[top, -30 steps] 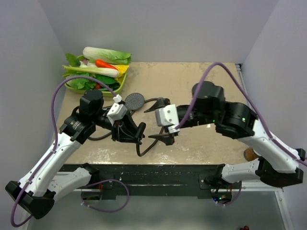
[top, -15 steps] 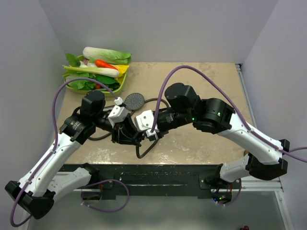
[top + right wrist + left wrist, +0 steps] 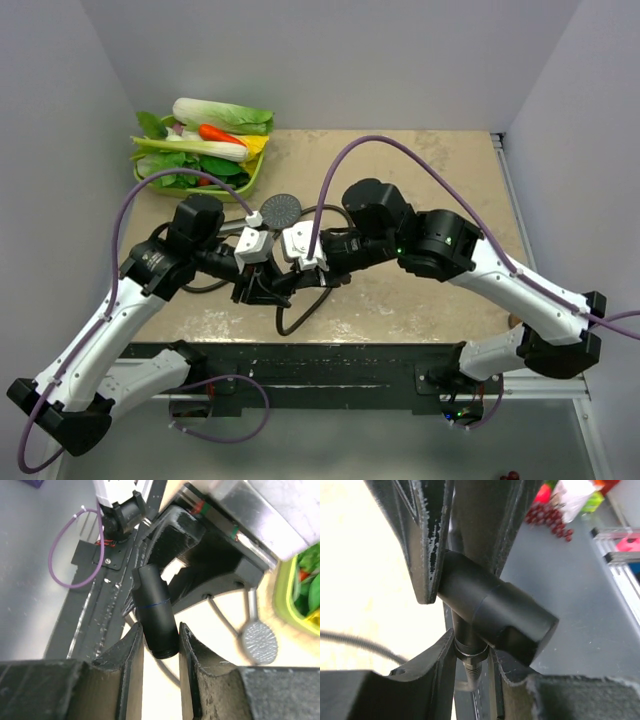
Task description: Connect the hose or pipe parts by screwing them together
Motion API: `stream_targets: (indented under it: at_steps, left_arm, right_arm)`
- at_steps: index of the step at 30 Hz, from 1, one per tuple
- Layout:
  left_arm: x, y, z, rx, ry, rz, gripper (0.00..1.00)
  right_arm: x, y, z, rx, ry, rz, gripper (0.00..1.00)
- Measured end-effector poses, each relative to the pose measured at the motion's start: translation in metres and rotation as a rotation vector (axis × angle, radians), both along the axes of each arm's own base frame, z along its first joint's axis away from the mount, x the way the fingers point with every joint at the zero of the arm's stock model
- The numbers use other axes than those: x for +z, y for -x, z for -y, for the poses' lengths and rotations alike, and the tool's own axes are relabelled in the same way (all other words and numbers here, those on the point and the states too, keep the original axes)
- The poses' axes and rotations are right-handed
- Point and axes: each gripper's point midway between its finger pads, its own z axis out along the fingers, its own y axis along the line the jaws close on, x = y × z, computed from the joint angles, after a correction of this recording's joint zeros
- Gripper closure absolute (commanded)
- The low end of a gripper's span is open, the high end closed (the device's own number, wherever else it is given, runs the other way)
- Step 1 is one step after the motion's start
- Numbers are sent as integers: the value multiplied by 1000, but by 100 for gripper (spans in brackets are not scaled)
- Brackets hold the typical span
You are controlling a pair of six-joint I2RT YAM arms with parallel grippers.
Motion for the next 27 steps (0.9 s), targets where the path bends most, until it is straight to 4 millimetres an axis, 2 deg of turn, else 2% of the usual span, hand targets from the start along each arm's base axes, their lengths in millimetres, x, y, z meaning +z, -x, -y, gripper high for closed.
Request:
stream_targets:
  at_steps: [6,8,11,16,27]
  left_arm:
    - [-25,-16,-8,125,-131,32,100]
    - [-25,-23,-10,159,-140,75,100]
    - [-14,-30,-11,197,-105,159,100]
    - [-4,-37,-8,211,-72,210,100]
    - [-6,-33,-13,160,-79,278,100]
  right_arm:
    - [-31,-6,9,-175,-89,-141,100]
    - [-39,-7,16,-248,-129,-192,100]
    - [-47,-5,27,-345,-199,-290,100]
    - [-47,-4,28,-455,-300,-453,100]
    - [-48,-7,23,-607,-361,-793,100]
